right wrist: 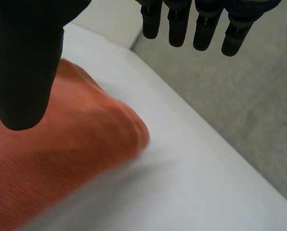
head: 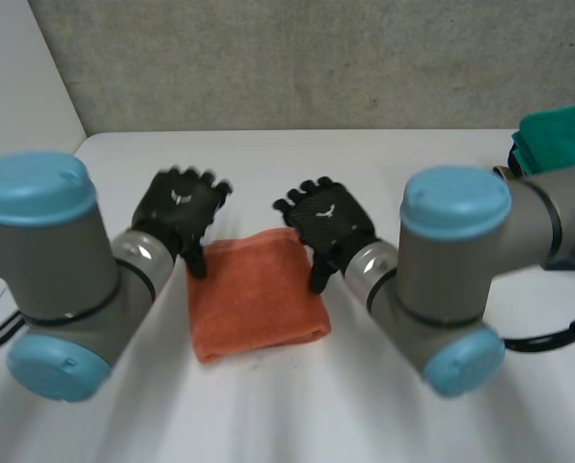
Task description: Fold the laundry.
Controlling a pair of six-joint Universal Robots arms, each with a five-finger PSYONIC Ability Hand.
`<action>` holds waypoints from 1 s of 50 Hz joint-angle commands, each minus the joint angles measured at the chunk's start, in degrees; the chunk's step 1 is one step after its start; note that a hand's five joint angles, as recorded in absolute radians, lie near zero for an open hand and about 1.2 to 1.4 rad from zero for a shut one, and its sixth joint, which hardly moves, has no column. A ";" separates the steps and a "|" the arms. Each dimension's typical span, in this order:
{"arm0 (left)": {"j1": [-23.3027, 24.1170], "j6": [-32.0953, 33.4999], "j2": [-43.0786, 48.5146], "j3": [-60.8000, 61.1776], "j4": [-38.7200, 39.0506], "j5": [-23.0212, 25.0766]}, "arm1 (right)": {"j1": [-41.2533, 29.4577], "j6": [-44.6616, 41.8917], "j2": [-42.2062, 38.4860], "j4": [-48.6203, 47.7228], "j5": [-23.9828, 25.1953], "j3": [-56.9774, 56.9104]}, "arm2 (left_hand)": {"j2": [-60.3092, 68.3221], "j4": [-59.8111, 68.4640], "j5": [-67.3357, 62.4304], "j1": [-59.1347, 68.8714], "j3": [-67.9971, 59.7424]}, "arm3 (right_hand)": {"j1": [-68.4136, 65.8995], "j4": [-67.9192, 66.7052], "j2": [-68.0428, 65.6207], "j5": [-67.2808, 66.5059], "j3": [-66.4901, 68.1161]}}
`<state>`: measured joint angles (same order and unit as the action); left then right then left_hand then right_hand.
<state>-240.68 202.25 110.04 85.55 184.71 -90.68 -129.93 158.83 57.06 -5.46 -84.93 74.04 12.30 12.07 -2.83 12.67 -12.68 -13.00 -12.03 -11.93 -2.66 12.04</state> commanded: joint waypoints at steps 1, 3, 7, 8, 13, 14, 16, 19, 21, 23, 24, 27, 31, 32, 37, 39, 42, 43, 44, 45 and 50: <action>-2.77 -1.42 -4.04 -2.49 -3.48 17.98 | -6.47 -3.26 1.83 -9.57 -0.42 12.17 | 0.27 0.50 0.26 -0.10 0.11 | 3.00 2.03 1.93 2.66 -2.04; -3.30 -2.48 -4.13 -3.63 -5.76 23.25 | -7.62 -3.62 0.69 -10.97 -0.42 13.41 | 0.27 0.50 0.26 -0.10 0.11 | 3.00 2.03 1.93 2.66 -2.04; -3.48 -4.59 -3.78 -5.91 -8.58 28.45 | -8.15 -3.79 -3.97 -13.43 -0.50 13.06 | 0.27 0.50 0.26 -0.10 0.11 | 3.00 2.03 1.93 2.66 -2.04; -3.57 -4.85 -3.69 -6.27 -8.84 28.89 | -8.15 -4.06 -4.67 -13.96 -0.59 12.89 | 0.27 0.50 0.26 -0.10 0.11 | 3.00 2.03 1.93 2.66 -2.04; -3.75 -5.56 -2.99 -7.15 -8.93 29.07 | -8.23 -5.81 -8.54 -17.48 -1.29 10.78 | -0.24 0.00 0.76 -0.60 0.61 | 3.00 2.03 1.93 2.66 -2.04; -3.66 -5.47 -2.81 -7.15 -8.93 29.07 | -8.15 -6.16 -9.07 -17.83 -1.29 10.43 | -0.24 0.00 0.76 -0.60 0.61 | 3.00 2.03 1.93 2.66 -2.04; -3.48 -5.47 -2.64 -7.15 -8.85 29.07 | -8.15 -7.57 -10.47 -19.15 -1.38 9.46 | -0.40 -0.17 0.93 -0.77 0.78 | 3.00 2.03 1.93 2.66 -2.04; -3.48 -5.47 -2.55 -7.15 -8.93 29.07 | -8.15 -8.62 -11.53 -20.46 -1.38 8.41 | -0.24 0.00 0.77 -0.60 0.61 | 3.00 2.03 1.93 2.66 -2.04; -3.48 -5.47 -2.46 -7.15 -8.85 29.07 | -8.15 -8.89 -11.71 -20.99 -1.47 8.14 | -0.24 0.00 0.76 -0.60 0.61 | 3.00 2.03 1.93 2.66 -2.04; -3.48 -5.55 -2.37 -7.15 -8.85 29.16 | -8.15 -8.98 -11.88 -21.61 -1.56 7.70 | -0.40 -0.17 0.93 -0.77 0.78 | 3.00 2.03 1.93 2.66 -2.04; -3.48 -5.64 -2.28 -7.23 -8.85 29.16 | -8.15 -8.98 -11.97 -21.79 -1.56 7.44 | -0.40 -0.17 0.93 -0.77 0.78 | 3.00 2.03 1.93 2.66 -2.04; -3.39 -5.64 -2.11 -7.58 -8.85 29.16 | -8.15 -8.98 -13.11 -21.88 -1.65 6.30 | -0.24 0.00 0.77 -0.60 0.61 | 3.00 2.03 1.93 2.66 -2.04; -3.39 -5.82 -2.02 -7.94 -8.85 29.25 | -8.15 -9.15 -14.17 -21.96 -1.65 5.15 | -0.40 -0.17 0.93 -0.77 0.78 | 0.06 -0.90 -1.01 -0.27 0.89; -3.39 -5.73 -2.02 -7.94 -8.85 29.25 | -8.15 -9.16 -14.43 -21.96 -1.65 4.98 | -0.40 -0.17 0.93 -0.77 0.78 | -1.11 -2.07 -2.18 -1.45 2.06; -3.66 -5.73 -2.02 -8.03 -8.85 29.25 | -8.06 -9.07 -15.31 -21.96 -1.38 3.13 | -0.40 -0.17 0.93 -0.77 0.78 | -6.51 -7.47 -7.58 -6.84 7.46; -3.66 -5.73 -2.02 -8.11 -8.85 29.25 | -8.06 -8.89 -15.40 -22.05 -1.30 2.34 | -0.40 -0.17 0.93 -0.77 0.78 | -6.51 -7.47 -7.58 -6.84 7.46; -3.75 -5.73 -2.02 -8.29 -8.85 29.25 | -8.06 -8.89 -16.10 -22.14 -1.21 0.85 | -0.40 -0.17 0.93 -0.77 0.78 | -7.18 -8.14 -8.25 -7.52 8.13; -3.75 -5.73 -2.02 -8.38 -8.85 29.25 | -8.06 -8.98 -16.36 -22.14 -1.29 0.41 | -0.40 -0.17 0.93 -0.77 0.78 | -7.35 -8.31 -8.42 -7.68 8.30; -3.75 -5.73 -2.02 -8.47 -8.85 29.25 | -8.06 -8.98 -16.71 -22.14 -1.21 -0.03 | -0.40 -0.17 0.93 -0.77 0.78 | -8.18 -9.14 -9.25 -8.52 9.13; -3.75 -5.73 -2.02 -8.47 -8.85 29.16 | -8.06 -9.07 -17.15 -22.14 -1.21 -0.82 | -0.40 -0.17 0.93 -0.77 0.78 | -10.85 -11.82 -11.92 -11.19 11.81; -3.92 -5.73 -2.19 -8.55 -8.85 29.16 | -7.71 -8.89 -18.12 -22.93 -1.21 -3.20 | -0.24 0.00 0.76 -0.60 0.61 | -26.83 -27.79 -27.90 -27.17 27.78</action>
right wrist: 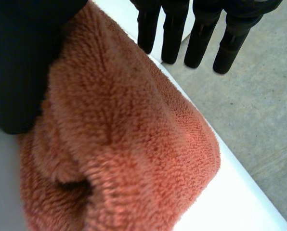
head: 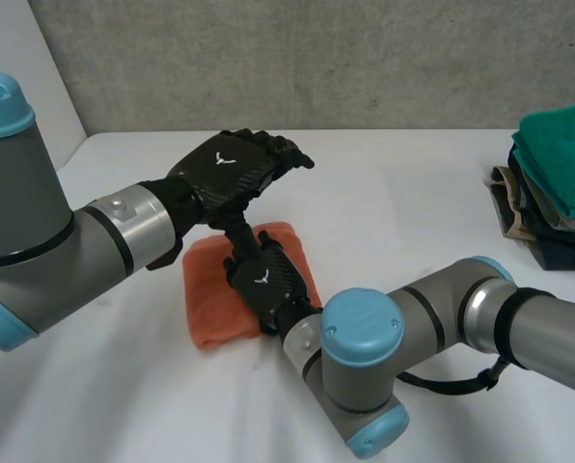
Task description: Fold the laundry.
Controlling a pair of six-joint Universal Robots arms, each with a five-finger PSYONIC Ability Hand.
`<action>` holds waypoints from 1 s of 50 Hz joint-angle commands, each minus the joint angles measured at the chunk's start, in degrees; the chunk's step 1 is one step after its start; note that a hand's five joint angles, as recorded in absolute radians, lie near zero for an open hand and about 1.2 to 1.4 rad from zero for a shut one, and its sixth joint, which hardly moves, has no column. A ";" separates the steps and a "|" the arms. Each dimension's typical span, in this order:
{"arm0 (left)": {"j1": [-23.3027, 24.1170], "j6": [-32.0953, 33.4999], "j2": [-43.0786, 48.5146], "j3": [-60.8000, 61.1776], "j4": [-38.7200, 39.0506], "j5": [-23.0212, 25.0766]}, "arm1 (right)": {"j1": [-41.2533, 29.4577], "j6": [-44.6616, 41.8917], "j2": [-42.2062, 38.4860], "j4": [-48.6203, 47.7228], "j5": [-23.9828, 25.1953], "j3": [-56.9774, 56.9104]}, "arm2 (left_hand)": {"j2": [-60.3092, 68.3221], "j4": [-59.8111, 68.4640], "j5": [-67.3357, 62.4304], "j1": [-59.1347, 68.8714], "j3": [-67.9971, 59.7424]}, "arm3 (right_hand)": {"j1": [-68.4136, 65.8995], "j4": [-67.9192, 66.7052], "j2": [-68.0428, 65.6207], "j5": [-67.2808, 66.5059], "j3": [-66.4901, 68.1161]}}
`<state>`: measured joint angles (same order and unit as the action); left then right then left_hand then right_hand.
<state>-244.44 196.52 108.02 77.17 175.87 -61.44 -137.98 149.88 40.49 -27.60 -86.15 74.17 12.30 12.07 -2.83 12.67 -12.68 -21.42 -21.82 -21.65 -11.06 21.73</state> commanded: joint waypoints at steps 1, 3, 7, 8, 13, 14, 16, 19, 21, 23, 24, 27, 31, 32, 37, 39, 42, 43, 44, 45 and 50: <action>-0.34 0.00 -0.17 -0.18 0.00 -0.08 | 0.43 0.06 -1.65 -1.13 0.02 -3.68 | -0.24 0.00 0.76 -0.60 0.61 | -20.60 -20.20 -20.37 -20.96 20.29; -0.78 0.00 -0.26 -0.18 0.00 -0.08 | 0.60 0.41 -1.82 -2.53 0.28 -4.65 | -0.07 0.16 0.60 -0.44 0.44 | -22.13 -21.73 -21.91 -22.49 21.83; -1.66 -0.08 -0.44 -0.18 0.00 -0.08 | 1.39 0.33 -2.96 -3.25 0.55 -7.02 | -0.07 0.17 0.60 -0.43 0.44 | -33.34 -32.94 -33.12 -33.70 33.04; -1.75 -0.08 -0.44 -0.18 0.00 -0.17 | 1.66 0.33 -3.31 -3.24 0.55 -7.46 | -0.07 0.17 0.60 -0.43 0.44 | -36.40 -36.00 -36.18 -36.76 36.09; -2.45 -0.08 -0.70 -0.18 0.00 -0.17 | 3.24 0.24 -4.90 -3.33 0.90 -10.10 | -0.07 0.17 0.60 -0.43 0.44 | -58.58 -58.18 -58.35 -58.94 58.27; -2.54 -0.08 -0.70 -0.18 0.00 -0.17 | 3.50 0.33 -5.07 -3.33 0.73 -10.97 | -0.07 0.17 0.60 -0.43 0.44 | -58.58 -58.18 -58.35 -58.94 58.27; -2.80 -0.08 -0.88 -0.18 -0.09 -0.17 | 4.12 0.33 -5.07 -3.33 0.64 -11.86 | -0.07 0.17 0.60 -0.43 0.44 | -58.58 -58.18 -58.35 -58.94 58.27; -3.41 -0.17 -1.23 -0.18 0.00 -0.25 | 6.14 0.50 -4.46 -3.33 0.02 -14.40 | -0.07 0.17 0.60 -0.43 0.44 | -58.58 -58.18 -58.35 -58.94 58.27; -3.85 -0.17 -2.10 -0.35 0.00 -0.26 | 7.72 0.50 -3.67 -3.33 0.02 -16.51 | -0.07 0.17 0.60 -0.43 0.44 | -58.58 -58.18 -58.35 -58.94 58.27; -4.12 -0.17 -2.72 -0.61 0.00 -0.26 | 8.68 0.68 -2.71 -3.42 0.02 -18.00 | -0.07 0.17 0.60 -0.43 0.44 | -58.58 -58.18 -58.35 -58.94 58.27; -4.21 -0.26 -3.33 -1.05 0.00 -0.34 | 9.73 0.94 -1.57 -3.68 0.02 -19.49 | -0.07 0.17 0.60 -0.43 0.44 | -58.58 -58.18 -58.35 -58.94 58.27; -4.29 -1.13 -3.95 -1.58 0.00 -0.34 | 12.19 1.38 1.33 -4.21 0.28 -21.43 | -0.07 0.17 0.60 -0.43 0.44 | -58.58 -58.18 -58.35 -58.94 58.27; -4.21 -3.15 -4.57 -2.37 0.09 -0.34 | 16.58 4.27 7.38 -7.10 0.11 -21.88 | -0.07 0.17 0.60 -0.43 0.44 | -58.58 -58.18 -58.35 -58.94 58.27; -4.21 -3.42 -4.66 -2.46 0.17 -0.26 | 17.38 4.80 8.45 -7.63 0.11 -21.71 | -0.07 0.17 0.60 -0.43 0.44 | -58.58 -58.18 -58.35 -58.94 58.27; -3.77 -4.04 -4.66 -2.72 0.62 -0.26 | 24.67 8.06 14.78 -10.71 0.37 -20.74 | -0.07 0.17 0.60 -0.43 0.44 | -58.58 -58.18 -58.35 -58.94 58.27; -3.51 -4.04 -4.74 -2.81 0.70 -0.26 | 30.01 10.33 16.80 -12.03 1.07 -19.95 | -0.07 0.17 0.60 -0.43 0.44 | -58.58 -58.18 -58.35 -58.94 58.27; -3.33 -3.95 -5.01 -2.72 0.70 -0.26 | 35.74 13.32 17.95 -13.26 2.39 -18.89 | -0.07 0.17 0.60 -0.43 0.44 | -58.58 -58.18 -58.35 -58.94 58.27; -3.15 -4.04 -5.01 -2.72 0.70 -0.26 | 39.50 15.68 18.39 -14.05 4.05 -17.85 | -0.07 0.17 0.60 -0.43 0.44 | -58.58 -58.18 -58.35 -58.94 58.27; -3.15 -4.04 -5.01 -2.64 0.70 -0.26 | 41.37 16.84 18.48 -14.49 5.11 -17.14 | -0.07 0.17 0.60 -0.43 0.44 | -58.58 -58.18 -58.35 -58.94 58.27; -3.07 -4.04 -5.01 -2.64 0.70 -0.26 | 43.04 18.07 18.48 -14.93 6.25 -16.44 | -0.07 0.17 0.60 -0.43 0.44 | -58.58 -58.18 -58.35 -58.94 58.27; -2.54 -3.86 -4.92 -2.20 0.70 -0.26 | 55.41 27.28 15.95 -20.54 16.16 -10.82 | -0.07 0.17 0.60 -0.43 0.44 | -58.58 -58.18 -58.35 -58.94 58.27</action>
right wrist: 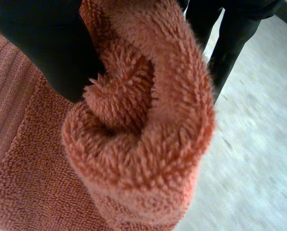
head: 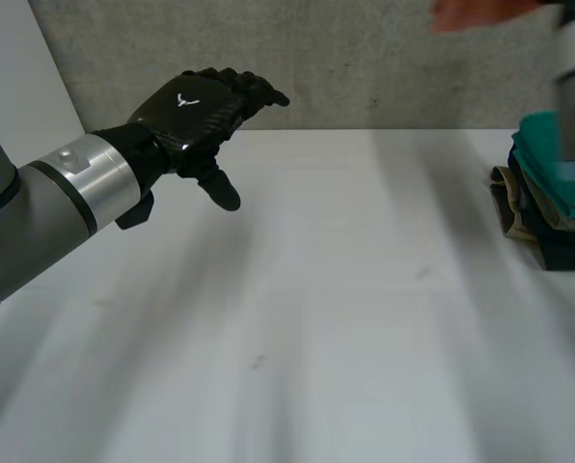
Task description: Fold the laundry.
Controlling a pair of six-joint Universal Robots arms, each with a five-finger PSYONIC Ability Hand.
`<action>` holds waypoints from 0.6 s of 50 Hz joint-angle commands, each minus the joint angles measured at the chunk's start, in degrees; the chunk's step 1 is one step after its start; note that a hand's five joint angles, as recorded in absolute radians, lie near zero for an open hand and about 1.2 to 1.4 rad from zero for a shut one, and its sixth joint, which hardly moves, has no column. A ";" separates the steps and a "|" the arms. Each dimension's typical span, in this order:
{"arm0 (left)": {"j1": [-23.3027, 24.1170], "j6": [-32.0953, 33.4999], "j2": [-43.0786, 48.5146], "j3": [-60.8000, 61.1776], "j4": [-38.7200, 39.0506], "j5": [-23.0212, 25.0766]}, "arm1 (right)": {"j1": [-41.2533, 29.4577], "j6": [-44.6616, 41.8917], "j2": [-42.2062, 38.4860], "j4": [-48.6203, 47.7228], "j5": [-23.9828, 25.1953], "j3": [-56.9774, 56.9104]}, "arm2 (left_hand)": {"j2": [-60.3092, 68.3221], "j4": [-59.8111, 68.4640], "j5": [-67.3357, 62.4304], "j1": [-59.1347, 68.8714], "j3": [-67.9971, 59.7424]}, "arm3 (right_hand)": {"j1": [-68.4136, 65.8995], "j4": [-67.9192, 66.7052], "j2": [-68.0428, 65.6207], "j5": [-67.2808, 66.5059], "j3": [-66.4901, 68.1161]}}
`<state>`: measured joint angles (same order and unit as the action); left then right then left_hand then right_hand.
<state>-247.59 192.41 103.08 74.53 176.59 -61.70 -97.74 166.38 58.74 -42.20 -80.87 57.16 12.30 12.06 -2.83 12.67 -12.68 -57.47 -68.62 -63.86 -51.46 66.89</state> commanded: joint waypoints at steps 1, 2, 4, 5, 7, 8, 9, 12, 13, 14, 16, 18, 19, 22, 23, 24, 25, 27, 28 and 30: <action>0.79 0.24 0.11 0.53 -0.02 0.00 | 16.61 11.94 -3.62 -7.01 12.57 6.65 | -0.07 0.17 0.60 -0.43 0.44 | -22.53 -11.38 -16.14 -18.54 13.11; 0.88 0.24 0.19 0.53 -0.02 0.00 | 18.01 12.82 -5.11 -7.98 14.50 7.00 | -0.07 0.17 0.60 -0.43 0.44 | -22.53 -11.38 -16.14 -18.54 13.11; 0.97 0.24 0.37 0.53 -0.02 0.00 | 21.43 13.53 -9.31 -9.73 19.23 8.05 | 0.10 0.34 0.43 -0.27 0.27 | -22.53 -11.38 -16.14 -18.54 13.11; 1.06 0.15 0.54 0.53 0.07 0.00 | 22.33 13.45 -10.65 -10.44 20.13 8.49 | 0.10 0.34 0.43 -0.27 0.27 | -22.53 -11.38 -16.14 -18.54 13.11; 1.06 0.07 0.72 0.62 0.07 0.00 | 24.08 13.10 -13.20 -10.98 22.33 8.94 | 0.10 0.34 0.43 -0.27 0.27 | -22.53 -11.38 -16.14 -18.54 13.11; 1.15 0.07 0.81 0.71 0.07 0.00 | 26.01 12.40 -15.65 -11.06 24.17 9.37 | 0.10 0.34 0.43 -0.27 0.27 | -22.53 -11.38 -16.14 -18.54 13.11; 1.32 0.07 1.07 0.80 0.07 -0.09 | 26.81 11.78 -16.89 -11.15 24.71 9.64 | 0.10 0.34 0.43 -0.27 0.27 | -22.53 -11.38 -16.14 -18.54 13.11; 1.94 0.15 1.51 0.88 0.07 -0.09 | 29.70 7.75 -20.14 -10.81 26.29 9.90 | 0.10 0.34 0.43 -0.27 0.27 | -22.53 -11.38 -16.14 -18.54 13.11; 2.37 0.15 1.77 1.06 -0.01 -0.09 | 30.33 6.78 -20.67 -10.37 26.47 9.82 | 0.27 0.51 0.26 -0.10 0.11 | -22.53 -11.38 -16.14 -18.54 13.11; 2.46 0.24 1.86 1.15 0.07 -0.09 | 30.85 5.90 -20.85 -10.28 26.64 9.82 | 0.27 0.51 0.26 -0.10 0.11 | -22.53 -11.38 -16.14 -18.54 13.11; 3.08 0.50 2.04 1.32 0.07 -0.18 | 31.47 4.23 -20.77 -9.66 27.34 10.25 | 0.27 0.51 0.26 -0.10 0.11 | -22.53 -11.38 -16.14 -18.54 13.11; 3.26 0.51 2.04 1.41 0.07 -0.44 | 31.47 3.95 -20.33 -8.96 28.22 10.61 | 0.27 0.51 0.26 -0.10 0.11 | -22.53 -11.38 -16.14 -18.54 13.11; 3.26 0.51 2.04 1.59 0.07 -0.53 | 31.47 3.95 -19.63 -8.35 29.10 10.78 | 0.27 0.51 0.26 -0.10 0.11 | -22.53 -11.38 -16.14 -18.54 13.11; 3.34 0.51 1.86 1.85 -0.02 -0.88 | 31.47 3.95 -18.22 -7.46 29.46 10.78 | 0.27 0.51 0.26 -0.10 0.11 | -22.53 -11.38 -16.14 -18.54 13.11; 3.34 0.59 1.78 1.94 -0.02 -0.88 | 31.47 4.04 -18.04 -7.29 29.37 10.78 | 0.27 0.51 0.26 -0.10 0.11 | -22.53 -11.38 -16.14 -18.54 13.11; 3.43 0.51 1.78 1.94 -0.02 -0.88 | 31.39 3.95 -17.87 -6.85 29.28 10.70 | 0.27 0.51 0.26 -0.10 0.11 | -22.53 -11.38 -16.14 -18.54 13.11; 3.35 0.51 1.69 2.03 -0.02 -0.97 | 31.30 3.95 -17.78 -6.67 29.28 10.70 | 0.27 0.51 0.26 -0.10 0.11 | -22.53 -11.38 -16.14 -18.54 13.11; 3.34 0.51 1.51 2.03 -0.02 -1.06 | 31.13 3.95 -17.43 -5.71 29.02 10.70 | 0.27 0.51 0.26 -0.10 0.11 | -22.53 -11.38 -16.14 -18.54 13.11; 3.43 0.51 1.43 2.03 -0.19 -1.14 | 31.04 3.95 -17.17 -5.18 28.93 10.70 | 0.27 0.51 0.26 -0.10 0.11 | -19.59 -8.45 -13.20 -15.60 10.17; 3.52 0.51 1.42 2.11 -0.19 -1.41 | 30.77 3.95 -16.12 -3.69 28.49 10.96 | 0.27 0.51 0.26 -0.10 0.11 | 0.00 11.15 6.39 3.99 -9.42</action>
<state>-244.16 192.95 104.79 76.50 176.55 -62.67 -66.31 170.06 40.78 -48.58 -51.55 67.93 12.30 12.07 -2.82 12.67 -12.68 -57.46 -66.91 -63.53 -53.83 65.77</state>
